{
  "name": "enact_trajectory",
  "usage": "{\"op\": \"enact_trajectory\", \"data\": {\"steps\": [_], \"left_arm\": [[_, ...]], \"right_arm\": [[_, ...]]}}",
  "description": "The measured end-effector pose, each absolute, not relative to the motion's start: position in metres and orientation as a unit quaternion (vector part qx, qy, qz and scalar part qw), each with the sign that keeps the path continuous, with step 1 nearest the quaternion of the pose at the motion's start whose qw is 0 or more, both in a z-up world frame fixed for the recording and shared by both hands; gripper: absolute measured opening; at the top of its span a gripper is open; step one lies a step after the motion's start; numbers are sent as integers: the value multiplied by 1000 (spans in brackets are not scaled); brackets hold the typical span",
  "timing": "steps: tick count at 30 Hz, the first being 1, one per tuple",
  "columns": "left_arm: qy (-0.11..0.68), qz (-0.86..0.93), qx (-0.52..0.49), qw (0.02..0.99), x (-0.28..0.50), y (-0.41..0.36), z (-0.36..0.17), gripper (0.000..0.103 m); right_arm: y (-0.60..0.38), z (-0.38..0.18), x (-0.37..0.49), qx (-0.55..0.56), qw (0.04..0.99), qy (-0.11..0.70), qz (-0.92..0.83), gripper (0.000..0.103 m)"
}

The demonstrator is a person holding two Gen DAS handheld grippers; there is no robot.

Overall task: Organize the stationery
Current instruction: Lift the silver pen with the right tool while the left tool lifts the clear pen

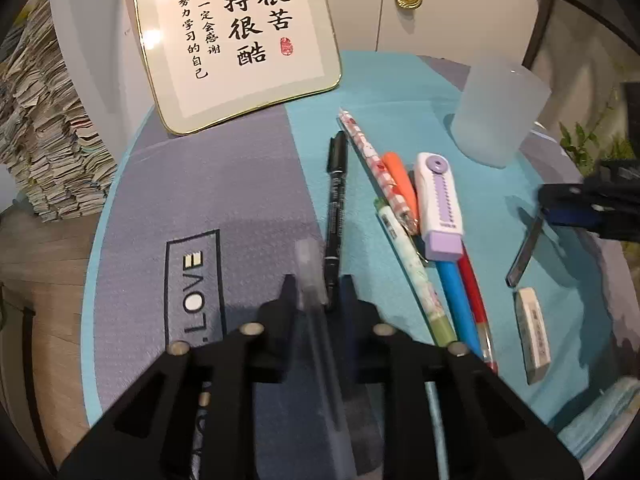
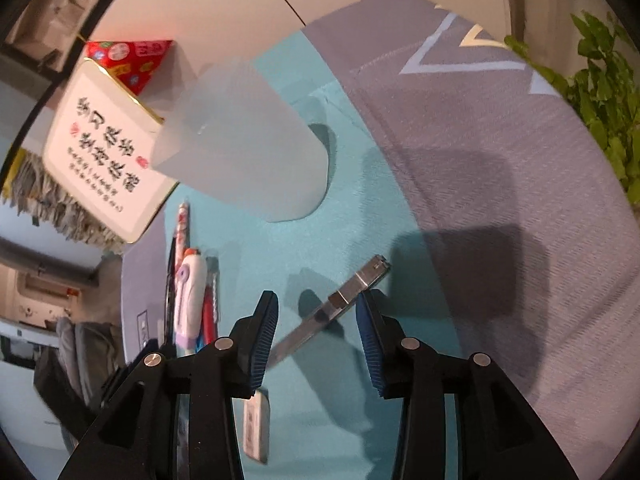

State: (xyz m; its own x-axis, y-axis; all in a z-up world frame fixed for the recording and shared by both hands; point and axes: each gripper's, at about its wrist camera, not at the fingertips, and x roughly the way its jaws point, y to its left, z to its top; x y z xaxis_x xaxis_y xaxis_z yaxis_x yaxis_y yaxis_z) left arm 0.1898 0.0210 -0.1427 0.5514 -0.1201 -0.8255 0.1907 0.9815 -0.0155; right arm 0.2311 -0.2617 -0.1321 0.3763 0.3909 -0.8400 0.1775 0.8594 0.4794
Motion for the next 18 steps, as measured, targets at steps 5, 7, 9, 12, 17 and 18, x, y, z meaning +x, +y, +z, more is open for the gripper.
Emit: {"op": "enact_trajectory", "data": {"steps": [5, 7, 9, 12, 17, 18], "left_arm": [[474, -101, 17, 875, 174, 34, -142, 8], [478, -108, 18, 871, 166, 36, -141, 8], [480, -110, 24, 870, 160, 36, -141, 8], [479, -114, 29, 870, 156, 34, -140, 9], [473, -106, 35, 874, 162, 33, -137, 20], [472, -105, 36, 875, 164, 33, -136, 30]], "right_arm": [[-244, -128, 249, 214, 806, 549, 57, 41], [-227, -126, 255, 157, 822, 543, 63, 37], [-216, -126, 257, 121, 831, 539, 66, 18], [-209, -127, 253, 101, 834, 535, 88, 15], [-202, -127, 234, 100, 818, 548, 143, 12], [-202, -127, 231, 101, 815, 549, 152, 12]]}}
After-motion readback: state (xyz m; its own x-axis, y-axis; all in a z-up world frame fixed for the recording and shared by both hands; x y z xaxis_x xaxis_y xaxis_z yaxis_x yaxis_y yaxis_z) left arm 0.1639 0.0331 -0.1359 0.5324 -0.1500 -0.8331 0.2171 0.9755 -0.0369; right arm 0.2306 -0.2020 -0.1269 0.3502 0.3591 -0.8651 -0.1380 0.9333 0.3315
